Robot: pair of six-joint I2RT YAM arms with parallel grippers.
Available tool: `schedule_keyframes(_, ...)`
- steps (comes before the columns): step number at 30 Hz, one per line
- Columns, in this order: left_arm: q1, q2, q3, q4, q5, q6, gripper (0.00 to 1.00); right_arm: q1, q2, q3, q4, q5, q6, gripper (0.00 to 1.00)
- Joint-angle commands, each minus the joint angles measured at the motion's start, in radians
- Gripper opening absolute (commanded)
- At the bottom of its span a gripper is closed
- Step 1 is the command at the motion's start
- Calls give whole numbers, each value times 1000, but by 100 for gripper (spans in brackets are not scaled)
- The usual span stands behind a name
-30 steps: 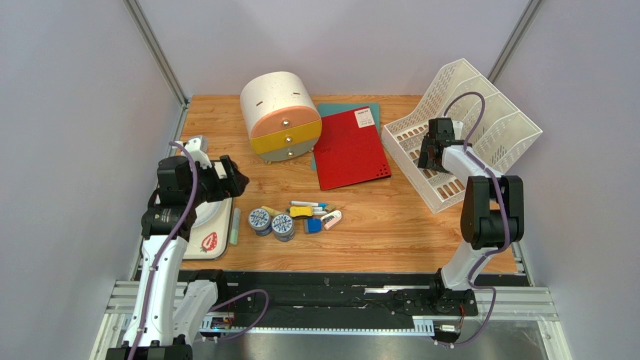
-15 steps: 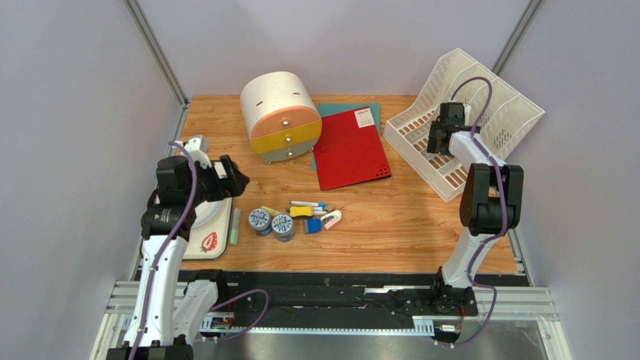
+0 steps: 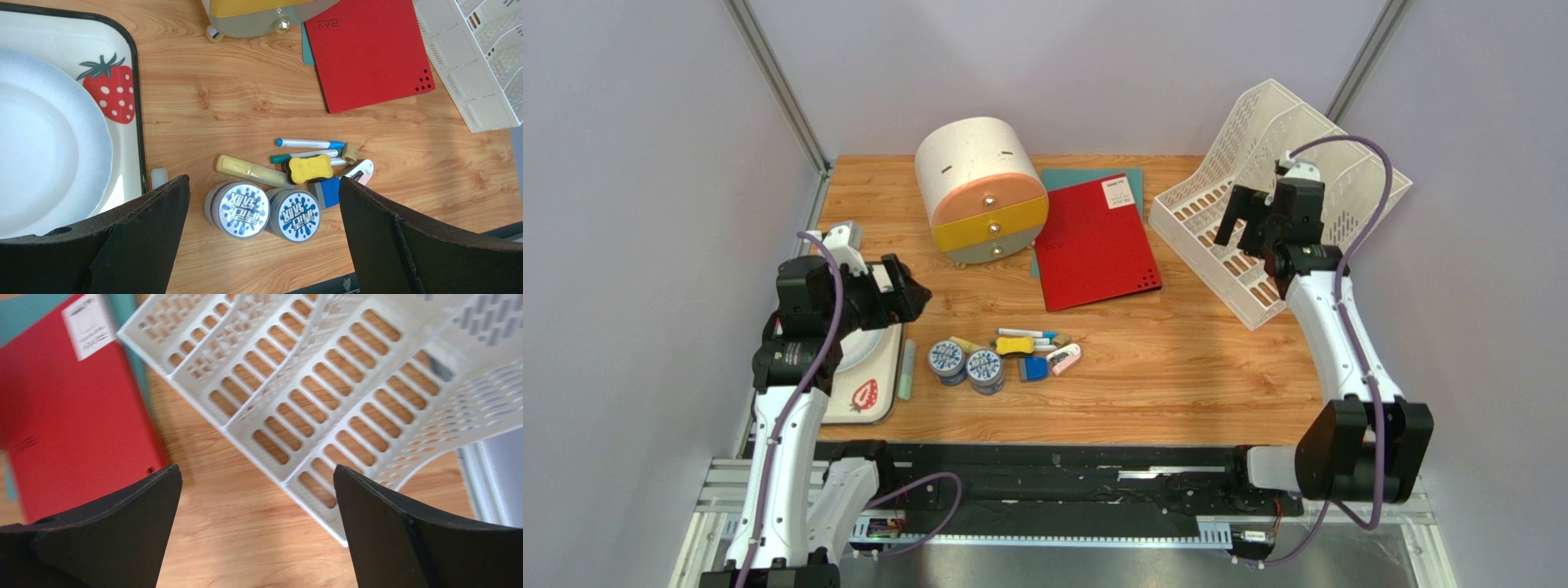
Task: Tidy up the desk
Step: Move the storage box to the corner of the board, then pick up the folder from the center of the board.
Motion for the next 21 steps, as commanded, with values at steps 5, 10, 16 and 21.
schedule_keyframes(5,8,-10,-2,40,46,-2,99,12,-99,-226,136,-459,200,99)
schedule_keyframes(10,10,-20,-17,64,67,-16,99,23,-70,-334,276,-538,296,99)
schedule_keyframes(16,10,-16,-22,72,87,-18,99,31,29,-352,352,-538,320,97)
schedule_keyframes(21,10,-26,-27,77,84,-18,99,66,158,-325,423,-521,361,91)
